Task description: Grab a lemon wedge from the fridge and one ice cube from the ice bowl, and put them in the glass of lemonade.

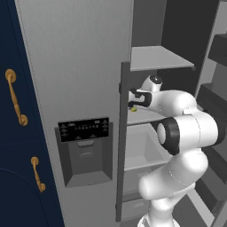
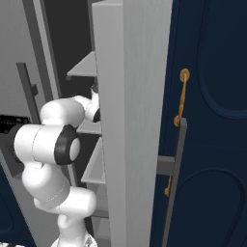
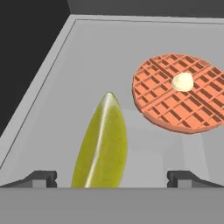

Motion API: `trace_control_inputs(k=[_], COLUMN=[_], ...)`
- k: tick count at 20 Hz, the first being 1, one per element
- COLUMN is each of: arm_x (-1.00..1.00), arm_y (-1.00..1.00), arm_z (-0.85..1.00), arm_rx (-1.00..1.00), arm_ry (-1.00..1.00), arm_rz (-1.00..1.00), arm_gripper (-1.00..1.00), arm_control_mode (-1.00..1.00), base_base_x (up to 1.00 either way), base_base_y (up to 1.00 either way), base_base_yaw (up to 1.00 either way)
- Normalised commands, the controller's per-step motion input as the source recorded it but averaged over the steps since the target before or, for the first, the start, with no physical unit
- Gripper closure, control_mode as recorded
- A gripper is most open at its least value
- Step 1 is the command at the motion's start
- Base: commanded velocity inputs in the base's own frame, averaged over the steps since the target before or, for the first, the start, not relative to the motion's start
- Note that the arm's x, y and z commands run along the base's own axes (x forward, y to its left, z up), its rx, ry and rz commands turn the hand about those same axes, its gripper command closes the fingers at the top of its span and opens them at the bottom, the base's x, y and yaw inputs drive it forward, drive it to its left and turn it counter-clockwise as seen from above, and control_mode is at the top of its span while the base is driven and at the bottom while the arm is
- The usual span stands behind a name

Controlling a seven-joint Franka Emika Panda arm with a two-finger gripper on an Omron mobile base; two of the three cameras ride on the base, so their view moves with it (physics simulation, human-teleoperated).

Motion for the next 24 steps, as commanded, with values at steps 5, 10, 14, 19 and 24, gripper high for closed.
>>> trace_control_inputs(k=[5,10,14,19,24], arm_x=[0.11,0.0,0.05,0.14,0.13], arm_y=[-0.03,0.0,0.0,0.0,-0.02], arm_z=[-0.52,-0.17,0.01,0.0,0.02], arm_rx=[0.0,0.01,0.0,0.0,0.02], arm_ry=[0.0,0.0,0.0,0.0,-0.01], arm_rz=[0.0,0.0,0.0,0.0,0.0], arm_gripper=[-1.0,-1.0,-1.0,-1.0,-1.0], arm_control_mode=[-1.0,-1.0,-1.0,-1.0,-1.0], base_base_x=[0.0,0.0,0.0,0.0,0.0], base_base_y=[0.0,0.0,0.0,0.0,0.0], base_base_yaw=[0.0,0.0,0.0,0.0,0.0])
